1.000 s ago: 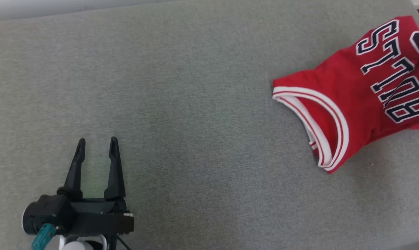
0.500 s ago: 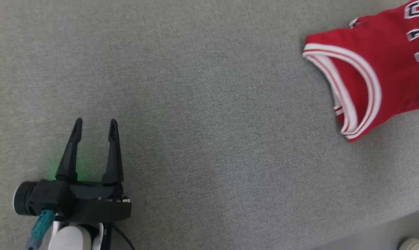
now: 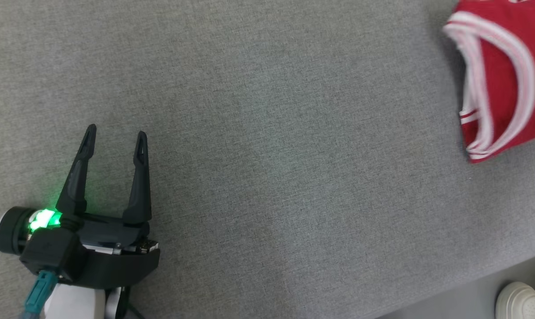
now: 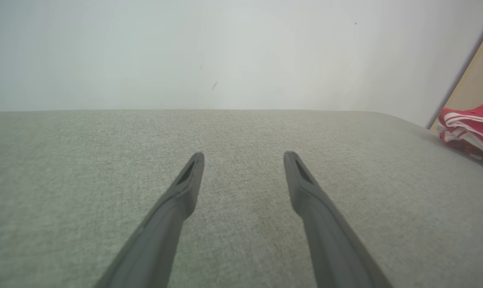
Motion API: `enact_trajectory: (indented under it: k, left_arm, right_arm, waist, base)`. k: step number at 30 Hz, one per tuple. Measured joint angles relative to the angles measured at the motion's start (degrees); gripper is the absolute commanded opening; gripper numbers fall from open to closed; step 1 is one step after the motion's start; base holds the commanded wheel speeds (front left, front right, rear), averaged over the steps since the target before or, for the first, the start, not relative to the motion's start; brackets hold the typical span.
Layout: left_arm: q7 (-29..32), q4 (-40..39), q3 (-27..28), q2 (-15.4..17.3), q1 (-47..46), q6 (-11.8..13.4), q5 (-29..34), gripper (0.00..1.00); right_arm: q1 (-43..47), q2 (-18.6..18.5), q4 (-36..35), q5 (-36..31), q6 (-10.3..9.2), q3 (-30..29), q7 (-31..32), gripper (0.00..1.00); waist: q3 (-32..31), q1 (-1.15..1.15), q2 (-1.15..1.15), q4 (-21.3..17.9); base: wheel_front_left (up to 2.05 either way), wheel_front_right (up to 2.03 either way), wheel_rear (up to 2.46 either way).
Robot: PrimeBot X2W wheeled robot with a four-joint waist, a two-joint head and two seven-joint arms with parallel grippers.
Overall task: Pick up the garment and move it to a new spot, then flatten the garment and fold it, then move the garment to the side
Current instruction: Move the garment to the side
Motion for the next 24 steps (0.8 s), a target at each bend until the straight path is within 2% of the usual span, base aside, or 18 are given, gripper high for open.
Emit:
enact_trajectory:
  k: [3, 10, 11, 12, 13, 14, 15, 24]
  left_arm:
    - [-0.08, -0.48, -0.01, 0.66, 0.0, -0.07, 0.14, 1.0]
    - [-0.08, -0.19, -0.34, 1.49, -0.15, 0.05, 0.15, 1.0]
    - [-0.07, -0.05, -0.44, 1.51, -0.19, 0.05, 0.14, 1.0]
    - [-0.07, 0.12, -0.49, 1.49, -0.19, 0.05, 0.13, 1.0]
    - [-0.07, 0.23, -0.49, 1.48, -0.19, 0.05, 0.03, 1.0]
    - [-0.04, 0.1, -0.49, 1.42, -0.19, 0.05, -0.04, 1.0]
    - [0.0, -0.05, -0.45, 1.21, -0.19, 0.04, -0.37, 1.0]
    - [0.26, -1.23, 0.71, -0.53, 1.86, -0.07, -3.71, 1.0]
  right_arm:
    - [-0.29, 1.69, -0.63, -1.46, 0.19, 1.59, 0.42, 0.0]
    - [-0.49, 1.65, 0.16, -1.05, 0.19, 4.14, -2.65, 0.0]
    - [-0.46, 1.48, 0.56, -0.9, 0.19, 4.32, -2.97, 0.05]
    - [-0.41, 1.24, 0.91, -0.71, 0.19, 4.61, -3.31, 0.37]
    - [-0.37, 0.99, 1.19, -0.58, 0.19, 4.9, -3.55, 0.49]
    - [-0.34, 0.91, 1.4, -0.22, 0.19, 5.19, -3.82, 0.98]
    - [-0.29, 0.86, 1.48, 0.08, 0.19, 5.5, -4.2, 1.0]
    - [2.76, -1.2, -0.32, 3.77, 0.19, 11.45, -9.81, 1.0]
  waist:
    - [0.38, 0.0, 0.0, -0.71]
    - [0.13, 0.0, 0.0, -2.23]
    - [-0.04, 0.0, 0.0, -2.28]
    - [-0.24, 0.0, 0.0, -2.32]
    - [-0.43, 0.0, 0.0, -2.36]
    - [-0.62, 0.0, 0.0, -2.38]
    - [-0.82, 0.01, 0.0, -2.4]
    - [-4.23, 0.01, 0.01, -2.07]
  base:
    - [0.0, 0.0, 0.0]
    - [0.0, 0.0, 0.0]
    - [0.0, 0.0, 0.0]
    - [0.0, 0.0, 0.0]
    - [0.0, 0.0, 0.0]
    - [0.0, 0.0, 0.0]
    - [0.0, 0.0, 0.0]
    - [0.0, 0.0, 0.0]
